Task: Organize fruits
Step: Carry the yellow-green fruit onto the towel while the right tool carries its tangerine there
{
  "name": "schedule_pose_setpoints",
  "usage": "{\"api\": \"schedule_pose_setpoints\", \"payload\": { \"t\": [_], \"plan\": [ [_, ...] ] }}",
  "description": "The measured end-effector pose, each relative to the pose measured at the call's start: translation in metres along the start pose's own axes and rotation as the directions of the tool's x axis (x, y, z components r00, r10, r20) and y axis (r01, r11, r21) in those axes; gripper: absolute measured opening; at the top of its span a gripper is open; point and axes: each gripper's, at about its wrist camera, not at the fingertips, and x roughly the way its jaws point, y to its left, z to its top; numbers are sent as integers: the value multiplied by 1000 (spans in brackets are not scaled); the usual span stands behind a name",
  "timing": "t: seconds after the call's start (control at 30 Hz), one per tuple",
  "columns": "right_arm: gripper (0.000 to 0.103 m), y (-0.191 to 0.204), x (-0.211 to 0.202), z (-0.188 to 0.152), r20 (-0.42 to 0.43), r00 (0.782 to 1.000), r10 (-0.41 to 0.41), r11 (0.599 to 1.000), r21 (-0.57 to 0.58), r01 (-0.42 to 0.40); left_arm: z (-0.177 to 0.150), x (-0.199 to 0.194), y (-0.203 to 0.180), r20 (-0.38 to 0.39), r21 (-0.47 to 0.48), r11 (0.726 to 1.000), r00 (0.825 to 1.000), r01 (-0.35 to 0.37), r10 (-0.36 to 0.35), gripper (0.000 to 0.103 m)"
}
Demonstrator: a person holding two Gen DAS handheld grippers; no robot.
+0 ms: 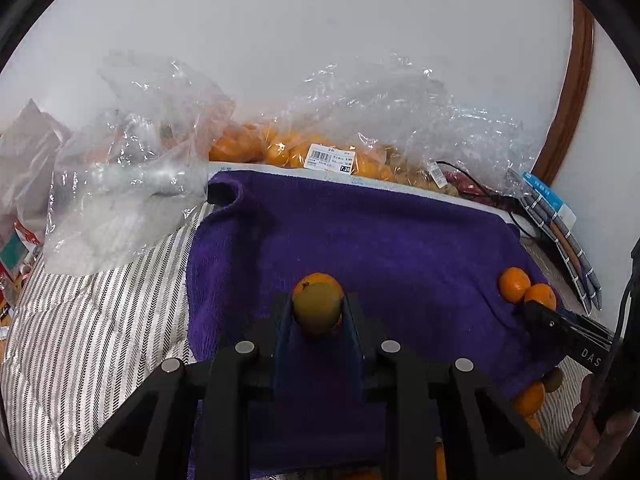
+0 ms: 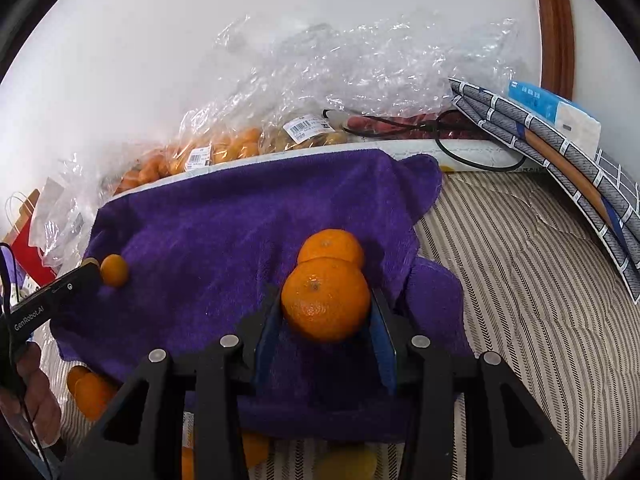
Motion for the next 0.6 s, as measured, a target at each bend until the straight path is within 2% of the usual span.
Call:
{"api": "schedule_pose_setpoints", "payload": {
  "t": [0.33, 0.6],
  "plan": [
    [43, 3, 0, 0, 2, 1000, -20, 999, -25, 20, -1, 2, -2, -7, 14, 1000, 1000, 2, -1, 25],
    [43, 1, -7, 1, 30, 1000, 7, 1000, -6, -7, -1, 4, -3, -12, 15, 1000, 1000, 7, -7, 25]
  ]
}}
